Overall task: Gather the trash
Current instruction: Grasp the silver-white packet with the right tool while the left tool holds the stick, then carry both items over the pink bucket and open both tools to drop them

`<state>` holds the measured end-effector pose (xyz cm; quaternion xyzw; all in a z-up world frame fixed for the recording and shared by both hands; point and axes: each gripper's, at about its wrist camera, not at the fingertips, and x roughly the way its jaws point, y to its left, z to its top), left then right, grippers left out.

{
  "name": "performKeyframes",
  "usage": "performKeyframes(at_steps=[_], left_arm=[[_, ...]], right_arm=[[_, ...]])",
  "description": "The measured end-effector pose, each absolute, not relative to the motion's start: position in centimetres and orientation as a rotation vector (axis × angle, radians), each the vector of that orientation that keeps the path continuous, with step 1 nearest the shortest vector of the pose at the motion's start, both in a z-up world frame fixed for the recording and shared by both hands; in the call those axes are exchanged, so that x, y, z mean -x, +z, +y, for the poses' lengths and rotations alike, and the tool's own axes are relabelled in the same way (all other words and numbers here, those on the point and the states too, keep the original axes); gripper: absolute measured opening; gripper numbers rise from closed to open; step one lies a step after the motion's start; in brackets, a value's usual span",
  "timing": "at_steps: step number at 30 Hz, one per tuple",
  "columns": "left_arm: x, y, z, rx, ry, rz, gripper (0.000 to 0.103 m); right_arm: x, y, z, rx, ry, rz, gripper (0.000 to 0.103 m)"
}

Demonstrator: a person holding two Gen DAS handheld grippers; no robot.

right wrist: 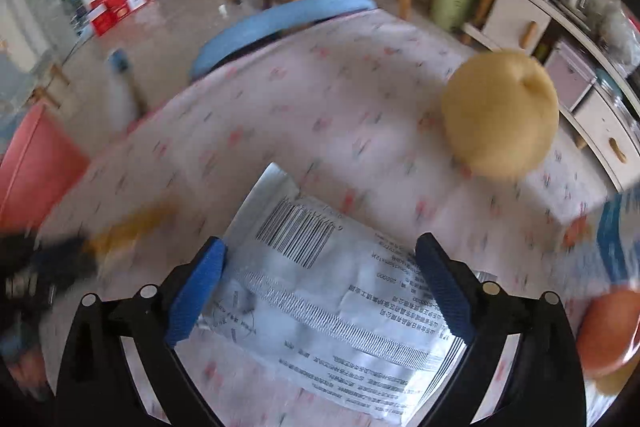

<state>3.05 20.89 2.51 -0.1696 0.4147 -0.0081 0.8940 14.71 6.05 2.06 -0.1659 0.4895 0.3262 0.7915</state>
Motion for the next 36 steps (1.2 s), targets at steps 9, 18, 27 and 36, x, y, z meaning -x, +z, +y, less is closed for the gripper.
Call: performKeyframes(at_steps=[9,18,27,36], left_arm=[[-3.2,1.9,19.5,0.318,-0.047,0.888,0.02],[-3.0,1.5,16.7,0.235,-0.101,0.903,0.02],[-3.3,1.1,15.6,0.186,-0.106,0.908,0.027],[-3.3,1.0,14.5,0.108,-0.088,0.886,0.031]], right_arm=[[-2.9,2.4,0.5,0.232,0.649,1.063,0.096],[6.2,4.2,-3.1,-0.062,0.636,1.043,0.096],[8.0,2.5,0.6,0.181,0.633,0.991,0.096],[8.7,2.1,1.1,0.265,0.569,0.937,0.085]])
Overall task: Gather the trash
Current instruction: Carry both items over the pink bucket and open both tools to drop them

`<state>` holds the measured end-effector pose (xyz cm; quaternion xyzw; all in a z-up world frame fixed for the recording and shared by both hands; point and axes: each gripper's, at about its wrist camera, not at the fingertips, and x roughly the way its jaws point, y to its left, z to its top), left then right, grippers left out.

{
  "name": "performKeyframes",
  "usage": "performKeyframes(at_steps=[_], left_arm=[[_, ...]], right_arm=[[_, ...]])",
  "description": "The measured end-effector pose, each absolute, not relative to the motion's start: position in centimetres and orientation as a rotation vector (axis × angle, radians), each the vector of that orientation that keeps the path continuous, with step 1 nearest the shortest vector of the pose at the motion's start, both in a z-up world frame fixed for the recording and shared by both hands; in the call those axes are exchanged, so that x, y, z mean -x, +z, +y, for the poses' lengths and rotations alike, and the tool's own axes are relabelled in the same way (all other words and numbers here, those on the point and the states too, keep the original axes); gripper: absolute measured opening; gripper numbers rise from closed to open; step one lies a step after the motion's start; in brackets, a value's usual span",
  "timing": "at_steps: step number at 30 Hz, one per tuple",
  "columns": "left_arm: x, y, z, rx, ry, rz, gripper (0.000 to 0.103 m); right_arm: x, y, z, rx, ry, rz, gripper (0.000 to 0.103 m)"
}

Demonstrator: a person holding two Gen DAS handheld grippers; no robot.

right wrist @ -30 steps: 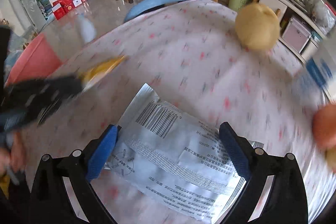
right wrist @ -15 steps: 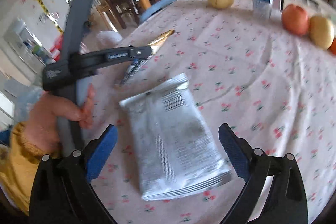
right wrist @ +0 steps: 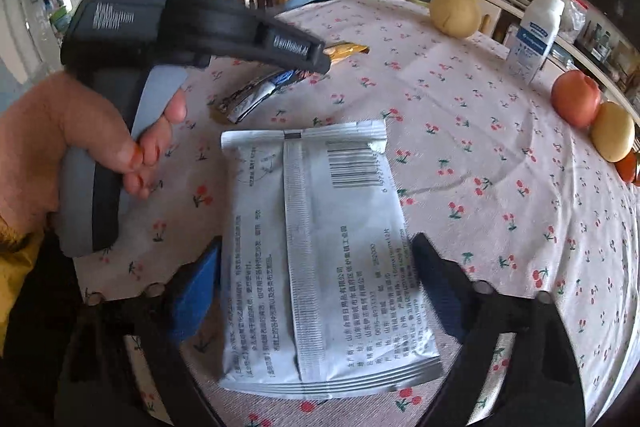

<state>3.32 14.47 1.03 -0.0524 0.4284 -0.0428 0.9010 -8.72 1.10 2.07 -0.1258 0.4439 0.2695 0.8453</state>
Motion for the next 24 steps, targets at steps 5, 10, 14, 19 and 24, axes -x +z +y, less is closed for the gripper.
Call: performKeyframes(at_steps=[5,10,14,19,24], left_arm=[[-3.2,1.1,14.5,0.111,-0.078,0.884,0.022],[-2.5,1.4,14.9,0.148,-0.09,0.873,0.02],[-1.4,2.8,15.7,0.186,-0.091,0.825,0.02],[0.8,4.4,16.6,0.202,-0.084,0.772,0.02],[3.7,6.1,18.4,0.227,-0.064,0.725,0.02]], right_arm=[[8.6,1.9,0.5,0.239,0.575,0.925,0.078],[9.3,2.3,0.2,0.212,0.565,0.911,0.076],[9.8,3.5,-0.5,0.192,0.528,0.87,0.075],[10.5,4.6,-1.3,0.149,0.489,0.854,0.075],[11.2,5.3,-1.5,0.115,0.479,0.854,0.075]])
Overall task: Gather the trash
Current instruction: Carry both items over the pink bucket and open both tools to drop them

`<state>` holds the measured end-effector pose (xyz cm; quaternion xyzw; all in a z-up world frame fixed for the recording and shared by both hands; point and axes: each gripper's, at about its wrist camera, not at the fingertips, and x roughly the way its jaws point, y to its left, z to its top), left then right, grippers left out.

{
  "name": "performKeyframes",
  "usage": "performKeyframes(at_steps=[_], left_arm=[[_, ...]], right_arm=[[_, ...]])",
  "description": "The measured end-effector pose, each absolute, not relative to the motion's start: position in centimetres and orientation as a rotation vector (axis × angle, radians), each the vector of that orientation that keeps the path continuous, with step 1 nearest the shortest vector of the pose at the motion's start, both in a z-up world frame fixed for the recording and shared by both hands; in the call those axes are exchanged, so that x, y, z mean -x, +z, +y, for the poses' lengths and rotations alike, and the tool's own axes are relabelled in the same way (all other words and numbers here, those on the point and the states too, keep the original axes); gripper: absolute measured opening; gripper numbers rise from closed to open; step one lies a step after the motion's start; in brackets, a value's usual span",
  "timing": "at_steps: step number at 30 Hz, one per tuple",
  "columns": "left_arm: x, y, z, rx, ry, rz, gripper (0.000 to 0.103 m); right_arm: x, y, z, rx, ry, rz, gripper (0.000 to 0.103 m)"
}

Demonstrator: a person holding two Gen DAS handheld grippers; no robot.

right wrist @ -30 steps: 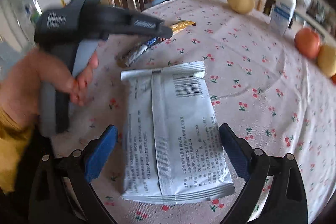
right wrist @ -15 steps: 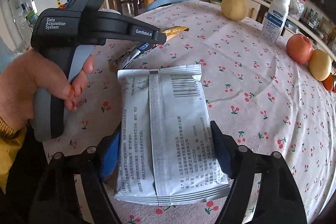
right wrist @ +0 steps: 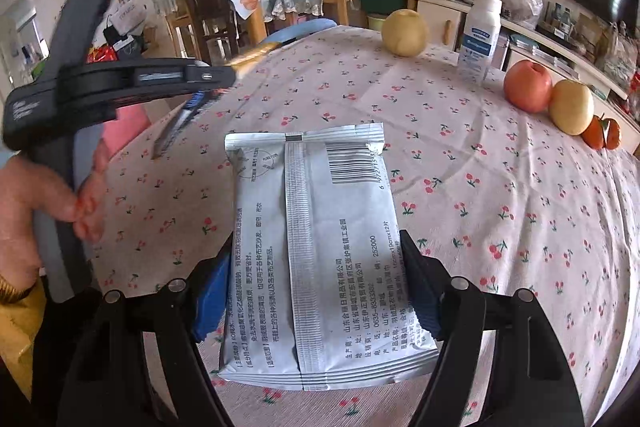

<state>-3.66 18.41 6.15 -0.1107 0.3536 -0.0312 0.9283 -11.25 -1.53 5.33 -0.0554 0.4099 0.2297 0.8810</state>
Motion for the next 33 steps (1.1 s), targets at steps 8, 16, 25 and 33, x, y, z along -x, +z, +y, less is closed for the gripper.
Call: performKeyframes(at_steps=[8,16,25,33], left_arm=[[8.0,8.9,22.0,0.219,0.002,0.664,0.02],[12.2,12.0,26.7,0.183,0.105,0.607,0.02],[15.6,13.5,32.9,0.195,0.232,0.567,0.021],[17.0,12.4,38.9,0.28,0.315,0.57,0.021]], right_arm=[[12.7,6.9,-0.6,0.074,0.485,0.842,0.075],[13.5,8.7,2.6,0.068,0.542,0.831,0.075],[13.3,12.1,9.2,0.066,0.651,0.786,0.075],[12.3,14.1,16.7,0.072,0.763,0.77,0.075]])
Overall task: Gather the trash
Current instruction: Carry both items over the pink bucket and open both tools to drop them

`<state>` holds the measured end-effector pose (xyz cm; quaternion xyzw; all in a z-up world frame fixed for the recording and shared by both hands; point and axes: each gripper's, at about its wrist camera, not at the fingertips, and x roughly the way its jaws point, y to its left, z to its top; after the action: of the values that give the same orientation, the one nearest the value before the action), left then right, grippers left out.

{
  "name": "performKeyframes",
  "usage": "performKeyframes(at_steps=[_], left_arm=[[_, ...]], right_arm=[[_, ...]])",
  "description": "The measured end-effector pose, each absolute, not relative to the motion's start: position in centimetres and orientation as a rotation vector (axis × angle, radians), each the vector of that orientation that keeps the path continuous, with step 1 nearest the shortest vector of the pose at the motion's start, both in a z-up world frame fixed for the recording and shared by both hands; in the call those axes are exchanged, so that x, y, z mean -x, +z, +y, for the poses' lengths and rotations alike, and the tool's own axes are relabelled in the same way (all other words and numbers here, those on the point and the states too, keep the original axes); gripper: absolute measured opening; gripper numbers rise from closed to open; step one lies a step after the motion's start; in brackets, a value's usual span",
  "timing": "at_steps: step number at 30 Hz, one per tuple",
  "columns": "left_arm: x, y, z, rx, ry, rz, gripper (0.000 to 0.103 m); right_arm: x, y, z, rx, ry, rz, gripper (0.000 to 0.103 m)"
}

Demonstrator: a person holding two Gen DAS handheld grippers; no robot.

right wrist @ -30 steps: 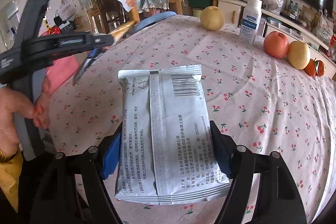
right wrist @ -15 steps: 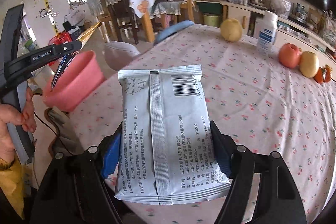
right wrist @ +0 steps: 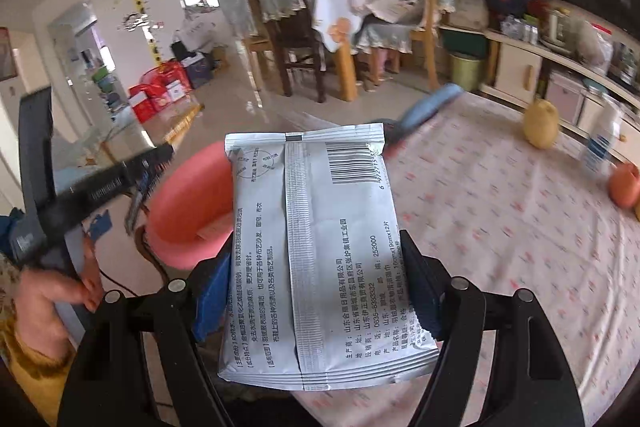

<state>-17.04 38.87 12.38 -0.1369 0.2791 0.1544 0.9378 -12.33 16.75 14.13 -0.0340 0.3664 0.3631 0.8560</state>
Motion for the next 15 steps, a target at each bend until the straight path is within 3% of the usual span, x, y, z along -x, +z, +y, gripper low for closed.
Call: performKeyframes(at_steps=[15], left_arm=[[16.5,8.7,43.4,0.45,0.315,0.598,0.021]], right_arm=[[9.7,13.4,28.8,0.044,0.904,0.825,0.076]])
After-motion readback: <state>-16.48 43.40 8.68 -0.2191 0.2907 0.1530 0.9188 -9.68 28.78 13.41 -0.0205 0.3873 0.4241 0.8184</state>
